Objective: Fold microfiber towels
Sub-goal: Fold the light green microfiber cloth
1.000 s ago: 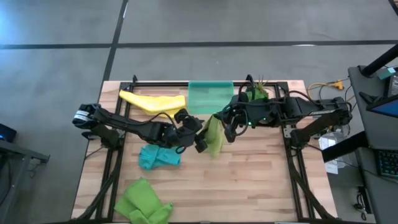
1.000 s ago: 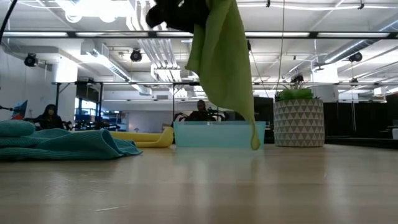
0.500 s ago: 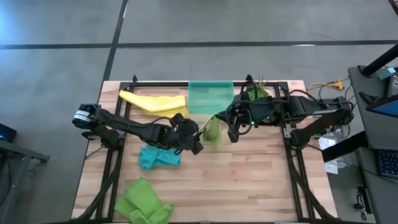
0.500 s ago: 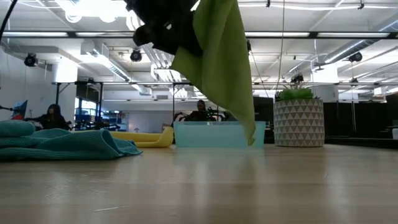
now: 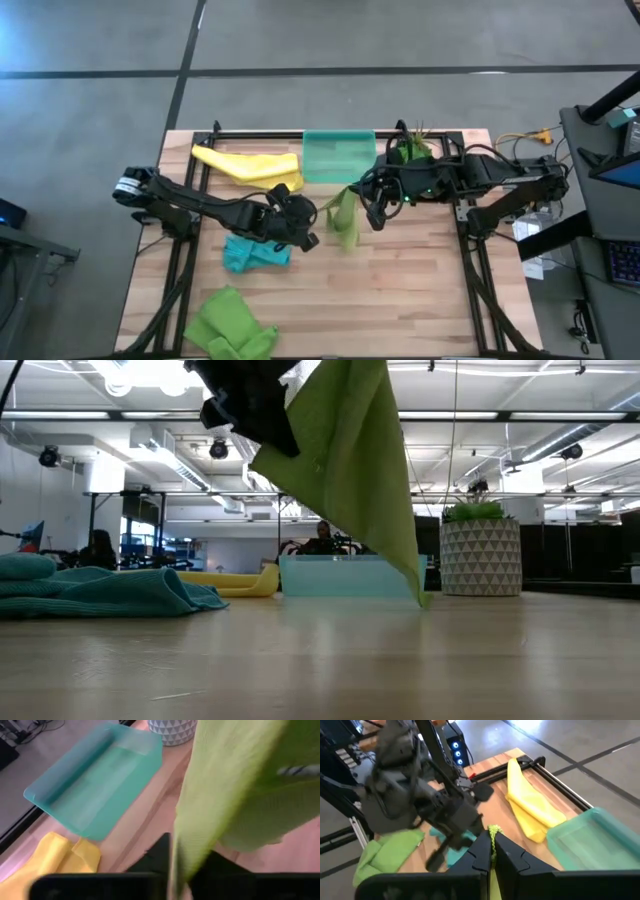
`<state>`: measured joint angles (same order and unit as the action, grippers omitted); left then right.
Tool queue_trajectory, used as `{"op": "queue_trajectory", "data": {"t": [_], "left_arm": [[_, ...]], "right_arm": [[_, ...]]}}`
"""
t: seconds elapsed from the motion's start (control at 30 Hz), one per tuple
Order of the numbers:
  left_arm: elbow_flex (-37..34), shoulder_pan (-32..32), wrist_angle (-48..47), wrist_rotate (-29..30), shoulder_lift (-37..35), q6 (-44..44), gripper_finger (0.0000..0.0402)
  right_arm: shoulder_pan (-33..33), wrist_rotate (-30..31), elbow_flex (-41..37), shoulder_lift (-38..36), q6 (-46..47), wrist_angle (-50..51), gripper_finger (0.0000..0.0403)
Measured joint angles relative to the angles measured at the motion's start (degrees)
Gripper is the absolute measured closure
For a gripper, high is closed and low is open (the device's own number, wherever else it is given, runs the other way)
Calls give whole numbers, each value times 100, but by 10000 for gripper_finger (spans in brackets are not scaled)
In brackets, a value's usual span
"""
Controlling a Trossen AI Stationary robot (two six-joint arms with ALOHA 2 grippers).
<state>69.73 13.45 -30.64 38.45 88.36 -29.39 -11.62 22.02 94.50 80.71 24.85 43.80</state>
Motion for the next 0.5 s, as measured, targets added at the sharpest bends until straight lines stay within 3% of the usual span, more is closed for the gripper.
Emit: {"op": "queue_trajectory", "data": {"t": [0.2,0.37,0.5], "left_arm": [[0,76,-571,-132,-486,17,399],[0,102,-1125,-855,-1181,188,401],[35,109,-1103,-1164,-1754,290,401]], "right_arm": [[-11,0,0,0,80,778,394],[-52,3,-2,-2,189,1542,394],[-92,102,-2,-54,124,1574,394]]}}
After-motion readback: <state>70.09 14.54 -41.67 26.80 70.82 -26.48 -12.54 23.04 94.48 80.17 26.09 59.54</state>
